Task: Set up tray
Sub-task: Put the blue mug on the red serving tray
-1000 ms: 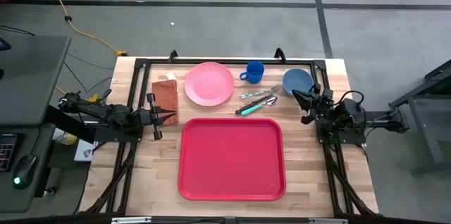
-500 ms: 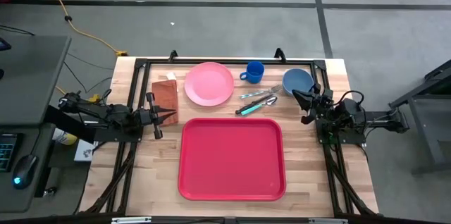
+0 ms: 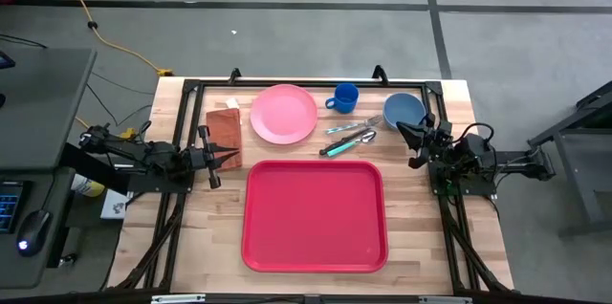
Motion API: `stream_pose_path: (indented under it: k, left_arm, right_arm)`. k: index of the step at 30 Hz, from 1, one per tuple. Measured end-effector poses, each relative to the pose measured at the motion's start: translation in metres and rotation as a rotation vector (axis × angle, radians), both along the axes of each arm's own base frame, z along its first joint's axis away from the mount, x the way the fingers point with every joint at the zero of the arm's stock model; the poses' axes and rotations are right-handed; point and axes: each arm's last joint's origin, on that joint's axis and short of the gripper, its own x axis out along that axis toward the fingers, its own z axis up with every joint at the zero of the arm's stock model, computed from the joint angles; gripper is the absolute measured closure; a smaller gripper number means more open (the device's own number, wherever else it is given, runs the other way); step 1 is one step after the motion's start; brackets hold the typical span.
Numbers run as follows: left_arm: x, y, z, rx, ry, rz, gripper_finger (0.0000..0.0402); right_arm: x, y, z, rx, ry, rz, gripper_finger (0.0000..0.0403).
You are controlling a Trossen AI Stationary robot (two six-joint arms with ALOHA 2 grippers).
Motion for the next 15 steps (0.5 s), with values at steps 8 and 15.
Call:
stream_pose_path:
  k: [8,15]
  left_arm:
    - [-0.001,0.001,0.005,-0.215,-0.105,0.003,0.0341]
    - [-0.002,0.002,0.01,-0.271,-0.169,0.027,0.0341]
  right_arm:
    - [0.0,0.0,0.0,0.0,0.0,0.0,0.0402]
    - [0.0,0.0,0.0,0.05,-0.028,0.025,0.0402]
